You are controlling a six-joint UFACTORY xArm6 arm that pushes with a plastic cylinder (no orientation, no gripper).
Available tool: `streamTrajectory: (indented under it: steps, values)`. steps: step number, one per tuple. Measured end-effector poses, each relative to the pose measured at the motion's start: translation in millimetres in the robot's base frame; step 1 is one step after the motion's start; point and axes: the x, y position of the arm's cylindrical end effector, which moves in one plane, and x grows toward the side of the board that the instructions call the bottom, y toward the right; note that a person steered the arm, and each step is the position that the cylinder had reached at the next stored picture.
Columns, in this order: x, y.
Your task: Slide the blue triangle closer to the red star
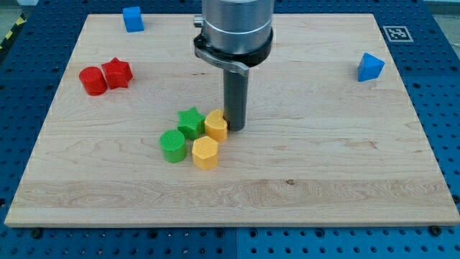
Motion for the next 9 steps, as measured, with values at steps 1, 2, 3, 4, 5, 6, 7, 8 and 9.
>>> streamTrajectory:
  steps: [1,2,3,4,5,6,7,8,9]
  values:
    - [0.0,-24.8]
    - [-33.6,-30.7]
    - [-111.0,-9.4]
    - [-175.3,45.4]
    - [-182.5,143.8]
    - [-182.5,260.3]
    - [-148.7,318.3]
    - [-118.4,308.3]
    - [-126.7,272.8]
